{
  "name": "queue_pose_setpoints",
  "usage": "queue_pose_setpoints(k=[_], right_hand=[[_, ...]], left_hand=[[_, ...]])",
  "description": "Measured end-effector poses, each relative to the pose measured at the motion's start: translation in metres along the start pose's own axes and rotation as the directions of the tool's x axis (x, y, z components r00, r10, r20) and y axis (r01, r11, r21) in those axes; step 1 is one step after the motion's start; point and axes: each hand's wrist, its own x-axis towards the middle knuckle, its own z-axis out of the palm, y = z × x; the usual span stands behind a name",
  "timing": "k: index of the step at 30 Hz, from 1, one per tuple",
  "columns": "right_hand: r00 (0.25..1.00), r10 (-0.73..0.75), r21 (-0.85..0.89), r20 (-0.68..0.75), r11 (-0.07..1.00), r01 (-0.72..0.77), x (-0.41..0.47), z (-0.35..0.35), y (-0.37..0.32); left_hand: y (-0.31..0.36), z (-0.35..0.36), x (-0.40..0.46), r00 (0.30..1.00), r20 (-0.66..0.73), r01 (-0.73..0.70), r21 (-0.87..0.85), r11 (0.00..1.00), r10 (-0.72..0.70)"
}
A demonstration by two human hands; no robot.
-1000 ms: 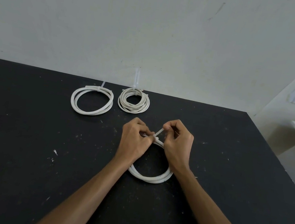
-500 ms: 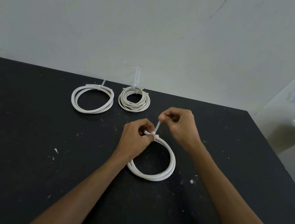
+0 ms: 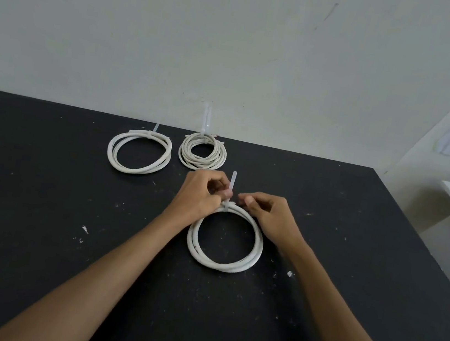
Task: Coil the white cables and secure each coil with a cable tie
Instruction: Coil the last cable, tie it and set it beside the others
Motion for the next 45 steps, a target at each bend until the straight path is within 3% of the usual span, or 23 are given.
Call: queue_pose_setpoints(k=[6, 12, 21, 28, 36, 40, 45], right_hand=[[0.977, 0.005, 0.181, 0.215, 0.982, -0.045, -0.004, -0.011, -0.024], [0.987, -0.069, 0.159, 0.148, 0.986, 0.045, -0.009, -0.015, -0.038], [0.969, -0.243, -0.010, 0.040, 0.970, 0.244, -0.003, -0.004, -0.041], [0.953, -0.302, -0.047, 0.015, 0.952, 0.302, -0.005, 0.010, -0.037], [0.960, -0.281, -0.063, 0.013, 0.957, 0.282, -0.006, 0.007, -0.043], [0.964, -0.264, -0.162, 0.015, 0.951, 0.263, -0.005, 0.007, -0.041], [0.993, -0.112, -0.283, 0.042, 0.952, 0.120, -0.017, -0.004, -0.030]], left_hand=[[0.019, -0.017, 0.012, 0.997, 0.074, -0.031, 0.066, 0.997, 0.026], [0.047, -0.046, 0.019, 0.977, 0.207, -0.062, 0.045, 0.997, 0.051], [0.062, -0.058, 0.018, 0.982, 0.163, -0.116, 0.105, 0.988, 0.098], [0.059, -0.050, 0.014, 0.995, 0.065, -0.086, 0.105, 0.991, 0.079], [0.061, -0.045, 0.016, 0.996, -0.006, -0.088, 0.071, 0.994, 0.088], [0.058, -0.048, 0.017, 0.999, 0.029, -0.022, 0.046, 0.999, 0.021], [0.042, -0.055, 0.018, 0.999, 0.005, 0.046, -0.057, 0.997, -0.046]])
